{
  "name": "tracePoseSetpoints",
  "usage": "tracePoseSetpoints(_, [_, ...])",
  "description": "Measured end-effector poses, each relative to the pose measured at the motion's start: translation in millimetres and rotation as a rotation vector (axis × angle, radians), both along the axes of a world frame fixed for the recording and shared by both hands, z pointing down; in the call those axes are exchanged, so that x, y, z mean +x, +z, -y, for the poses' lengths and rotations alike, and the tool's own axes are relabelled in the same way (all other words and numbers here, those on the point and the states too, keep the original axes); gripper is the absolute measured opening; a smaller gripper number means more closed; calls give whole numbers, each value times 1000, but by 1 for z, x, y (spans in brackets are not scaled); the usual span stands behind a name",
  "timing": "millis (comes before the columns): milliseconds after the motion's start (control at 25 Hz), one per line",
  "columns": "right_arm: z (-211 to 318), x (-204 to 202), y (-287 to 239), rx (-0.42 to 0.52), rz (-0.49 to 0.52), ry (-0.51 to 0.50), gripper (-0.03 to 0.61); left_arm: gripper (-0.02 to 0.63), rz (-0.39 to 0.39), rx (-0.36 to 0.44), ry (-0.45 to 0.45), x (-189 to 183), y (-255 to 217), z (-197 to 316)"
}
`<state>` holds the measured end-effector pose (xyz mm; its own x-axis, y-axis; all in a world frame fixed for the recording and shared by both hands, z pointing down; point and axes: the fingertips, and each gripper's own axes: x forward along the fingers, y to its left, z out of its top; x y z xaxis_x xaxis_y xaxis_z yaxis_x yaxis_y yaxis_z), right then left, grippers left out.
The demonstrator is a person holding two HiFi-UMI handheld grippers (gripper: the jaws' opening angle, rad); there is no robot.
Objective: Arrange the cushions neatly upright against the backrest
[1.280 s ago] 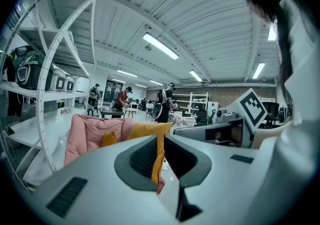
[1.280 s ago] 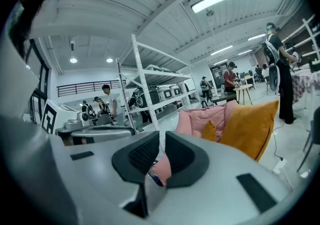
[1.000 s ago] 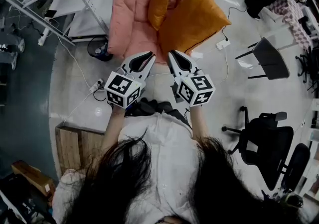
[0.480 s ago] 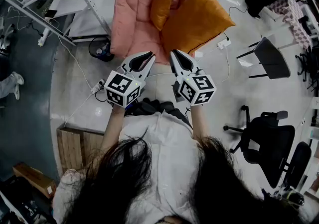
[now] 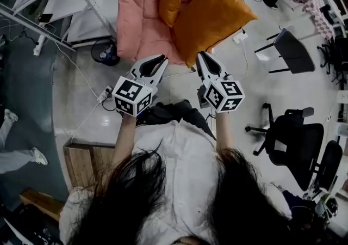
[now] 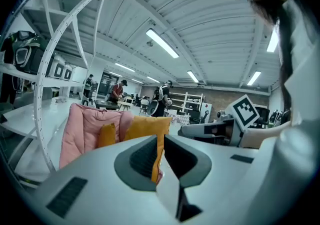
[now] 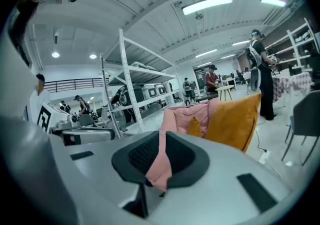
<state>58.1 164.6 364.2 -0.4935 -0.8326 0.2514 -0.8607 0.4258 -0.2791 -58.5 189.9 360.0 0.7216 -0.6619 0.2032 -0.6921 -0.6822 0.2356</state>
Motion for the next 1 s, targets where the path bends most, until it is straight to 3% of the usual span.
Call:
tracePoseSetpoints(240, [8,29,8,-27,-30,69,52,40,-31,-24,10,2,9,13])
tracePoseSetpoints(520, [47,63,28,-59,-14,132,52,40,-14,-33,2,10,17,47])
tracePoseSetpoints(720, [101,99,38,-61,5,183,52,40,-11,-8,-7,20,11,106])
tracePoseSetpoints(880, [146,139,36,-60,15,222,52,40,-84,-20,26,45,3,161])
tracePoseSetpoints(1000, [172,166,42,-77,20,229,54,40,-53,-16,65,69,5,206])
